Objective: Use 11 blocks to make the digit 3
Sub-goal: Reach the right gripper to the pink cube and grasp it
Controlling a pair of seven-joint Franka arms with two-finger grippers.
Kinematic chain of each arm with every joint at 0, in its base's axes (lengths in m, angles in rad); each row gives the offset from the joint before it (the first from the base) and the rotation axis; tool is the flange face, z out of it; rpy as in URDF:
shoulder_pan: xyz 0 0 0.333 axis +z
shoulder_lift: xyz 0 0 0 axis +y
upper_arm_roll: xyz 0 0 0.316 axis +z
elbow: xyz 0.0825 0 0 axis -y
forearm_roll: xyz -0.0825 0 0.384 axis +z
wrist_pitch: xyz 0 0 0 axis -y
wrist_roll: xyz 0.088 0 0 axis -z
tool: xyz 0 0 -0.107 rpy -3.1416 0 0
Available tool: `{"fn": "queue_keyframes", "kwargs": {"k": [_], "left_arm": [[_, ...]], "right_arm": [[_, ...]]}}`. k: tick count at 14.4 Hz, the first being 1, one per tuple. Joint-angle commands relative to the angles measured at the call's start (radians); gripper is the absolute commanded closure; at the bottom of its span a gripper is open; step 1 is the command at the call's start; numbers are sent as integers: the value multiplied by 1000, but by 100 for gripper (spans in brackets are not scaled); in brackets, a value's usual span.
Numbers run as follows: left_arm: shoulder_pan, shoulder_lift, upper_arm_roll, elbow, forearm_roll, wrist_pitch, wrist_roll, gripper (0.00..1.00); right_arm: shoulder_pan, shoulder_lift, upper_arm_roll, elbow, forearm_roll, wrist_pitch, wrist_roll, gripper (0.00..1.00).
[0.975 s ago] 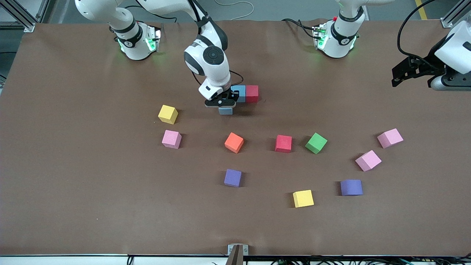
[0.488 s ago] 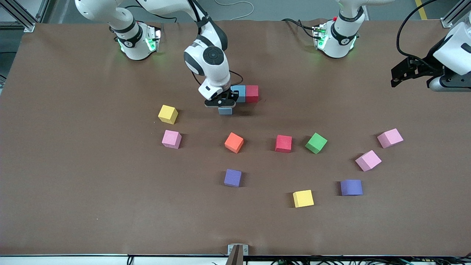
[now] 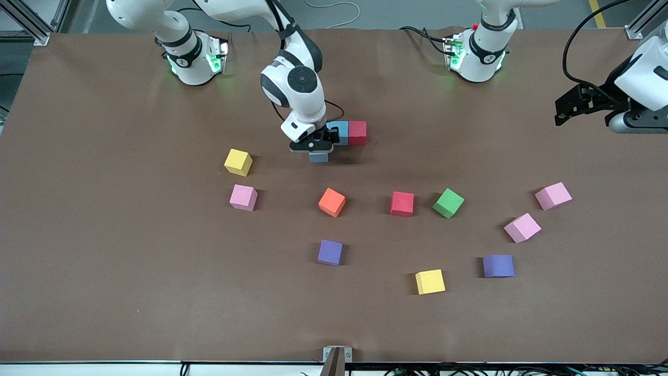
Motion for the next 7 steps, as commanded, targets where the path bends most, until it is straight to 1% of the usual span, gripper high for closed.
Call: {"fn": "queue_keyframes", "kwargs": {"k": [1,3,4,7], "left_arm": [[6,-10,2,-6,-1,10,6,0],[26,-12,2,-6,-1,10,12,0],[29,-13,2,-5,-3,10,14,0],[29,-12,1,-6,-3,10,14,0]], "right_arm": [[0,-26,-7,15,-11,-20,18,0],[-16,-46,-11,54,-8,-83,15,0],[-44,-66,-12,71,-8,-127,18,0],[-131,-127,-18,58,-9,-151,19,0]]}}
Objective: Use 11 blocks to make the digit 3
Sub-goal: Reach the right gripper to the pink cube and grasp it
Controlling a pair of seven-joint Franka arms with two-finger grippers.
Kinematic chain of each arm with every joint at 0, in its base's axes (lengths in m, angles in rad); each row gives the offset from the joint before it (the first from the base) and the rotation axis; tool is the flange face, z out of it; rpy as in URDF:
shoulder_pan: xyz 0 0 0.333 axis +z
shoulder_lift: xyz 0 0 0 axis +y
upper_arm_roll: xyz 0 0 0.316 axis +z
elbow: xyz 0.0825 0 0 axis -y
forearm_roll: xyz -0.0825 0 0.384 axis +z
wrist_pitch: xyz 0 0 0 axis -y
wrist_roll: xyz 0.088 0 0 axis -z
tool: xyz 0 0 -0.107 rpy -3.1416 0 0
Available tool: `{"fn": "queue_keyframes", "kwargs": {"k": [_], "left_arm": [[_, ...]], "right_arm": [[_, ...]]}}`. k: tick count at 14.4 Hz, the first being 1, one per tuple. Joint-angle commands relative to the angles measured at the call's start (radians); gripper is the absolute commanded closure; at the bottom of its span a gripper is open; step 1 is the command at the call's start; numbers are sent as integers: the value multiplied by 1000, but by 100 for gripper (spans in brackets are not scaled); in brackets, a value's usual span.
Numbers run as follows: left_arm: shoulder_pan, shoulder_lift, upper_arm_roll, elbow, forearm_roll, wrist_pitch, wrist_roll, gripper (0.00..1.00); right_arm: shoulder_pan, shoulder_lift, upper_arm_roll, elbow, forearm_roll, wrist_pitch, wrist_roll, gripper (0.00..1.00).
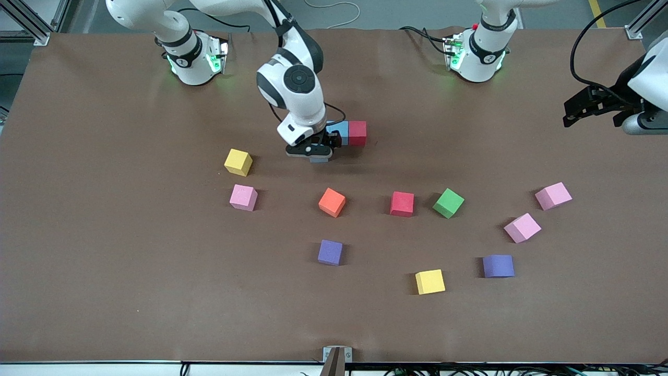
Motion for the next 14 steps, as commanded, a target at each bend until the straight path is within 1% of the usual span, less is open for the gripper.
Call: {"fn": "queue_keyframes", "kwargs": {"k": [1,3,4,7,9,12,14], "left_arm": [[3,-12,-3,-8,-3,8,11,0],[3,-16,-3,-8,-3,5,11,0],[3,-18,-4,-8,-3,3,11,0],[6,-18,-3,-11,-3,3,11,0],[8,-18,-3,-19,-3,3,11,0],[8,-18,-3,-22,-3,3,11,0],[8,-19,-3,-26,-3,3,11,0]], "right_arm": [[-105,-74,0,-42,-12,-23,12,0],[-208,-71,-29,-42,-13,-26,9,0],[-263,-70,-32,-39,-16,-26,-7,0],[-380,-63,-32,-43,-26,-29,-220,0],[-417,-34,-32,-45,-26,-20,-261,0],[-411,-7,-30,-47,-25,-13,-257,0],[-406,4,-26,-74,-25,16,-257,0]]}}
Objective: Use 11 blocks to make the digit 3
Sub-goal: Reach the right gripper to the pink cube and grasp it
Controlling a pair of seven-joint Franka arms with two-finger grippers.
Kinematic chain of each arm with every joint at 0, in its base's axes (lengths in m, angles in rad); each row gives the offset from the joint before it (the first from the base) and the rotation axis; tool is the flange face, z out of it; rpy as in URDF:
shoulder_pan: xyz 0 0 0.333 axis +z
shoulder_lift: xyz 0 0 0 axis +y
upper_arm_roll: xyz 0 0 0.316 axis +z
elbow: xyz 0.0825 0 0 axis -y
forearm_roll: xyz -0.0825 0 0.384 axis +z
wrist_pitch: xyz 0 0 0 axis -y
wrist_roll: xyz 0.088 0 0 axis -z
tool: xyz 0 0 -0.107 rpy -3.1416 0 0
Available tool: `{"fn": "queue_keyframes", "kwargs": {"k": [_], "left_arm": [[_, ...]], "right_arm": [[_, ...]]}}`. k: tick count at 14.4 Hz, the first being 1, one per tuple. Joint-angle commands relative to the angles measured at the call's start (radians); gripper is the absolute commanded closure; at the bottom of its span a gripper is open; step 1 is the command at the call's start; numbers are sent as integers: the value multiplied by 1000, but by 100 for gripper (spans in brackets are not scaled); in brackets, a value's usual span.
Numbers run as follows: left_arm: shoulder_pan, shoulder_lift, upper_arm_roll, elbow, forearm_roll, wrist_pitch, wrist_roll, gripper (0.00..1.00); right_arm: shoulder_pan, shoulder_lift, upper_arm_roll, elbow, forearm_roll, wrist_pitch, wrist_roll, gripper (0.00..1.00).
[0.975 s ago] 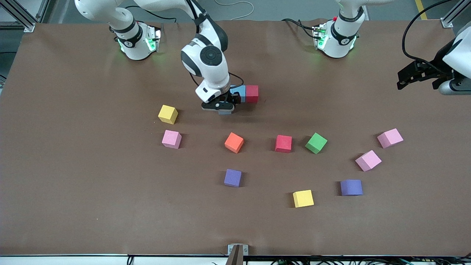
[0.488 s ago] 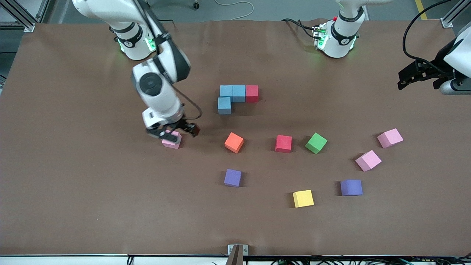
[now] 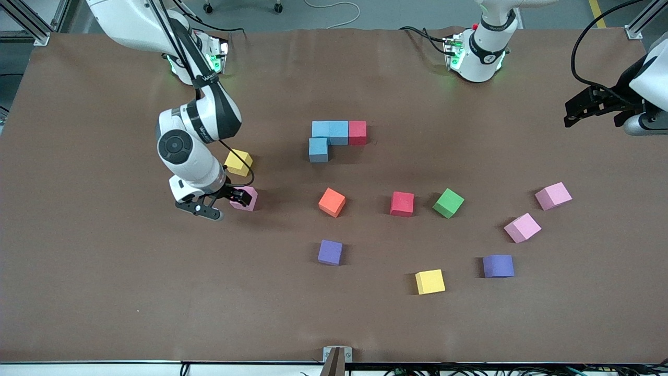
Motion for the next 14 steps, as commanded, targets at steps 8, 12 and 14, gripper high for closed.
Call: {"fn": "queue_keyframes", "kwargs": {"k": [8,12,14], "left_arm": [[8,-21,-1,-34,-3,2,11,0],[8,-21,-1,-39,-3,2,11,0],[10,-21,-1,-39,-3,2,11,0]], "right_arm": [[25,40,13,-134,-11,213,-3,31],[137,38,13,-104,-11,195,6,99],[210,38,13,-68,-11,195,0,100]]}}
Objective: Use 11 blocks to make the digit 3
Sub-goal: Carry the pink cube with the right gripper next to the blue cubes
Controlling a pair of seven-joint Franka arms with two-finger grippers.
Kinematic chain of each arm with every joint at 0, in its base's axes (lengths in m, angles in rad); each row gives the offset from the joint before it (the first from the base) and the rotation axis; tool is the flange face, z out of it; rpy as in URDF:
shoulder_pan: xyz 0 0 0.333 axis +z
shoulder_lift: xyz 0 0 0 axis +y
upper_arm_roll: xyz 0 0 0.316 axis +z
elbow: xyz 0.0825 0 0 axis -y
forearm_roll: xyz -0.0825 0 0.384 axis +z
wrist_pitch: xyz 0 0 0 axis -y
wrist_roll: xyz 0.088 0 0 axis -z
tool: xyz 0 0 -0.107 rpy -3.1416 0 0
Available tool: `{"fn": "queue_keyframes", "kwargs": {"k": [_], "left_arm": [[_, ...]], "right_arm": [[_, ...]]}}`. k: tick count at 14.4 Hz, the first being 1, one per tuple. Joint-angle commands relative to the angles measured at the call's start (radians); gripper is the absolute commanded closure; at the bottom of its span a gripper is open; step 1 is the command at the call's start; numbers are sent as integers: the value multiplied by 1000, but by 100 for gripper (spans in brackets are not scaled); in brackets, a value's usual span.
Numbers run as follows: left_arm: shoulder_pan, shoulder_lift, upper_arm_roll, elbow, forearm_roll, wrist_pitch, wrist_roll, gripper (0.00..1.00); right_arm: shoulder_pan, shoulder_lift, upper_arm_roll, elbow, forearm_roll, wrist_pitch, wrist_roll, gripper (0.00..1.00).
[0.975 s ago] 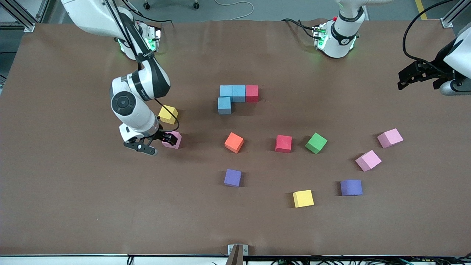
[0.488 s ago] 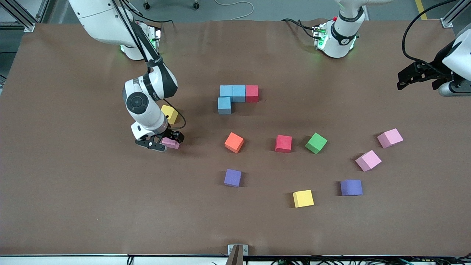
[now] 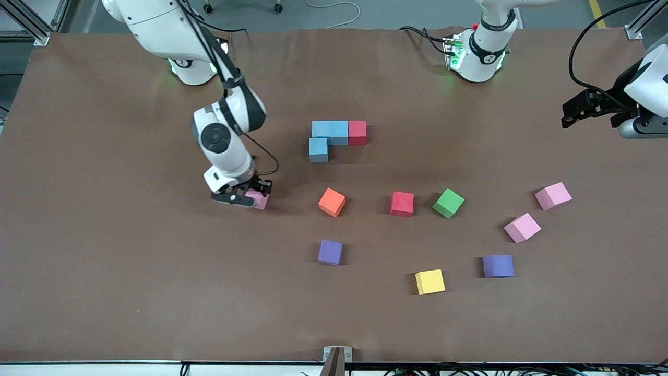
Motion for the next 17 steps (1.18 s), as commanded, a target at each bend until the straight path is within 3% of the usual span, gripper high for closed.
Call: {"fn": "queue_keyframes", "kwargs": {"k": [1,7,13,17], "left_arm": [[19,-23,-2,-20,-3,2,11,0],[21,-23,-2,-29,-3,1,15,0],[21,-23,-2,-29,-3,1,15,0],[24,-20,-2,-29,-3,7,15,0]], "right_arm": [[95,-10,-4,35,-8,-1,-2,100],[239,63,1,121,5,-8,129,100],[281,96,1,194,5,-129,166,100],[291,96,1,194,5,-120,169,100]]}}
